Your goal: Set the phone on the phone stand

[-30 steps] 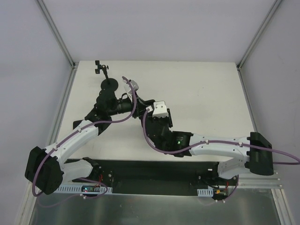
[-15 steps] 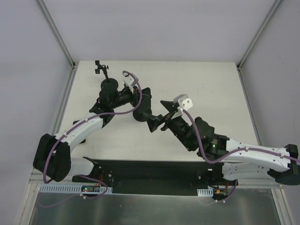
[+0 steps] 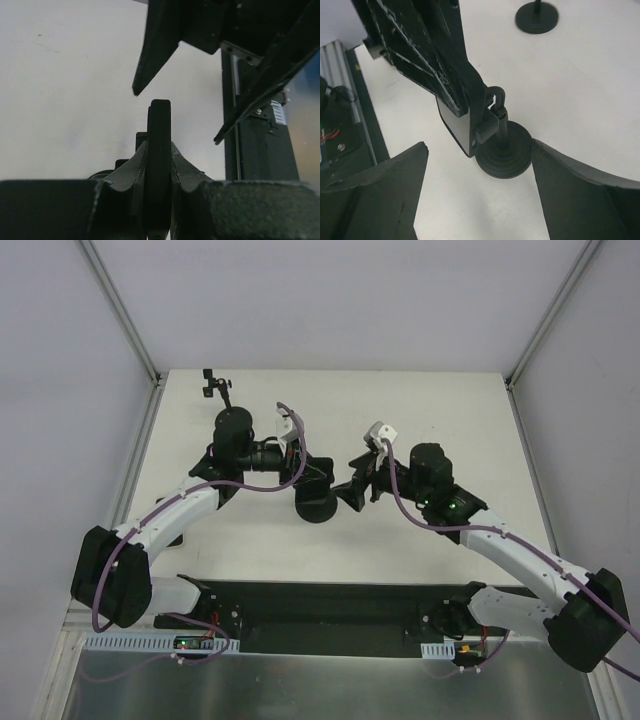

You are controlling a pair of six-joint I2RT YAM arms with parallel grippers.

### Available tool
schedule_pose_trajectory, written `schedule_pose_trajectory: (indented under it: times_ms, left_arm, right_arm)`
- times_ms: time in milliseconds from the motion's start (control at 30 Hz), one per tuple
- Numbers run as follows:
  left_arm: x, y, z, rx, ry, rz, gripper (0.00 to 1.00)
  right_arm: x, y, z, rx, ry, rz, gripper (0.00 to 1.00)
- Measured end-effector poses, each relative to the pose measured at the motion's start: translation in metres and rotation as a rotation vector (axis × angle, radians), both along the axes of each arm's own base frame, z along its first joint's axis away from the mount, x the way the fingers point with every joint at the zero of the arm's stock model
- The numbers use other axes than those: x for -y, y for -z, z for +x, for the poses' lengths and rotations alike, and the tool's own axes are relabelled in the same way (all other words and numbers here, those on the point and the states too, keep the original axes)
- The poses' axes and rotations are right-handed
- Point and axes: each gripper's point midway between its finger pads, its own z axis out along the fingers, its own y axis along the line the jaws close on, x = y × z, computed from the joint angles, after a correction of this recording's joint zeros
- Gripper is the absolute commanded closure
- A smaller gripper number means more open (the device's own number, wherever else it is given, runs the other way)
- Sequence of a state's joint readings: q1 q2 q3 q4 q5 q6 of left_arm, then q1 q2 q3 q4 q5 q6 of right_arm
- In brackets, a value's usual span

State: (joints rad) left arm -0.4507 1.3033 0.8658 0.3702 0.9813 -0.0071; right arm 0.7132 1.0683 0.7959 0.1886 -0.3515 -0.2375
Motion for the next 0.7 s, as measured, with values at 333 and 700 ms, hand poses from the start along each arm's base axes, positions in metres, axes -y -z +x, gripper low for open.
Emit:
schedule_pose_trajectory:
  times_ms: [333, 700]
  left_arm:
    - [0.002, -0.007, -0.043, -0.074, 0.228, -0.032, 1.0]
    - [0.005, -0.012, -0.045, -0.083, 0.235, -0.045, 1.0]
  right_arm:
    - [-0.027, 0.034, -0.031, -0.051, -0.307, 0.013, 0.38]
    - [-0.042, 0.045, -0.033, -0.093, -0.399, 0.05, 1.0]
